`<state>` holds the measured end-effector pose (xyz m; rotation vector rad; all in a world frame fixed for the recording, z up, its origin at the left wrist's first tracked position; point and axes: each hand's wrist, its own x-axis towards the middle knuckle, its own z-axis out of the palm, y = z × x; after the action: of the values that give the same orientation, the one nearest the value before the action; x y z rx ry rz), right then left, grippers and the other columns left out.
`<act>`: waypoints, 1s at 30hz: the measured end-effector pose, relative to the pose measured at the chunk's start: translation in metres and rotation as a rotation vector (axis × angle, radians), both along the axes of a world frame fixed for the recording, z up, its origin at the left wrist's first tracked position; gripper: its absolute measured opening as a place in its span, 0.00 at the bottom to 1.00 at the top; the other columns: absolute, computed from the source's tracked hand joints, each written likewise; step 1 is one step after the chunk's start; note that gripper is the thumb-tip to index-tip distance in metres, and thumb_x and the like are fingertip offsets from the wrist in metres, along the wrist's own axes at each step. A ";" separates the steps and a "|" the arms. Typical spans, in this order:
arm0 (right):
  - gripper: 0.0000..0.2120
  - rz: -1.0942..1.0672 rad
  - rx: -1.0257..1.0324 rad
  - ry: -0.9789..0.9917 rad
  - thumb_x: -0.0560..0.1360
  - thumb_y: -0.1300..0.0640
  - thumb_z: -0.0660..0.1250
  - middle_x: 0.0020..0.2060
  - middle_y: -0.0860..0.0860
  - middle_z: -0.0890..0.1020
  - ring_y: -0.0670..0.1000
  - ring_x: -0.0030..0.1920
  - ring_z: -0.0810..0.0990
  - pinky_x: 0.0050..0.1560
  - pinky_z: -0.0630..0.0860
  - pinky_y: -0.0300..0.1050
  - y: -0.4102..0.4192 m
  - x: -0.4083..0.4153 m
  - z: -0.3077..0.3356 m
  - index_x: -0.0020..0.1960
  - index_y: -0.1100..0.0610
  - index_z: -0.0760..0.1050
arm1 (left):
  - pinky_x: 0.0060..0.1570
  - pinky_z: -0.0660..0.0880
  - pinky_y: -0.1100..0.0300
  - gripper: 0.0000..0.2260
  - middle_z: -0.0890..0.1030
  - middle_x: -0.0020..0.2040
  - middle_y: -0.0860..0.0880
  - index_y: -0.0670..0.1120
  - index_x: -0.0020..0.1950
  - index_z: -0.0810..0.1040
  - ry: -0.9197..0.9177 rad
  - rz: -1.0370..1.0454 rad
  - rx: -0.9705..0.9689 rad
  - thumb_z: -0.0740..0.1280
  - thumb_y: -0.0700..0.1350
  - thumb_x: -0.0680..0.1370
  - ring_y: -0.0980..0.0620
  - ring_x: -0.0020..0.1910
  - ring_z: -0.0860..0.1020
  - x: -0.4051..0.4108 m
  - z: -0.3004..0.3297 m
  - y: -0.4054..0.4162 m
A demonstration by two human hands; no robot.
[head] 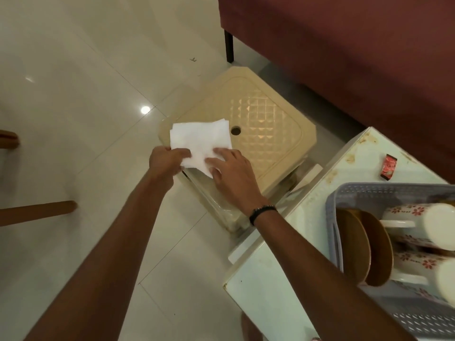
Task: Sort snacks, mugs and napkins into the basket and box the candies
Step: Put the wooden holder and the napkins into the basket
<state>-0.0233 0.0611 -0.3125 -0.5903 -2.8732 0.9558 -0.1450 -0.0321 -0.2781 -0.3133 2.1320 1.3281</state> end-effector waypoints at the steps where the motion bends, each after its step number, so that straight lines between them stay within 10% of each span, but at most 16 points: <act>1: 0.14 0.000 -0.055 -0.007 0.79 0.56 0.59 0.67 0.51 0.74 0.54 0.65 0.68 0.66 0.64 0.49 -0.003 0.011 0.004 0.60 0.53 0.78 | 0.26 0.71 0.66 0.04 0.77 0.40 0.45 0.40 0.39 0.75 -0.115 0.031 0.072 0.67 0.33 0.70 0.53 0.34 0.74 0.008 0.005 -0.002; 6: 0.13 -0.496 -0.579 0.100 0.76 0.54 0.65 0.61 0.49 0.74 0.49 0.62 0.70 0.60 0.70 0.41 -0.006 0.077 0.034 0.60 0.54 0.75 | 0.24 0.71 0.67 0.06 0.78 0.37 0.48 0.42 0.42 0.74 -0.530 0.133 0.403 0.63 0.32 0.74 0.58 0.28 0.75 0.075 0.025 -0.015; 10: 0.28 -0.910 -1.301 0.072 0.72 0.52 0.72 0.61 0.48 0.76 0.50 0.59 0.77 0.50 0.77 0.40 0.022 0.134 0.055 0.68 0.53 0.66 | 0.28 0.75 0.66 0.05 0.82 0.36 0.48 0.41 0.43 0.77 -0.560 0.085 0.455 0.64 0.32 0.73 0.56 0.34 0.78 0.134 0.043 0.003; 13: 0.21 -0.870 -1.589 0.103 0.71 0.56 0.72 0.57 0.52 0.83 0.52 0.57 0.81 0.57 0.79 0.49 0.044 0.172 0.063 0.63 0.57 0.74 | 0.33 0.79 0.64 0.08 0.85 0.42 0.49 0.42 0.49 0.79 -0.532 -0.071 0.450 0.65 0.33 0.73 0.55 0.38 0.82 0.169 0.050 0.025; 25: 0.12 -0.960 -0.449 0.074 0.71 0.53 0.72 0.44 0.48 0.80 0.50 0.45 0.78 0.41 0.71 0.39 0.090 0.294 0.083 0.52 0.56 0.77 | 0.60 0.75 0.49 0.28 0.78 0.62 0.50 0.50 0.66 0.70 0.076 -0.557 0.035 0.72 0.53 0.68 0.48 0.60 0.77 0.311 0.051 0.102; 30: 0.13 -0.902 -0.207 -0.010 0.72 0.52 0.69 0.48 0.53 0.82 0.55 0.48 0.79 0.45 0.73 0.46 0.083 0.302 0.060 0.52 0.58 0.74 | 0.57 0.74 0.51 0.24 0.78 0.61 0.43 0.44 0.66 0.68 0.350 -0.543 -0.190 0.70 0.43 0.72 0.43 0.59 0.76 0.340 0.048 0.114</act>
<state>0.2783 0.1440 -0.2521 -1.6801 -2.0815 1.0331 0.1953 0.0819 -0.2301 0.4333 2.3950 0.9114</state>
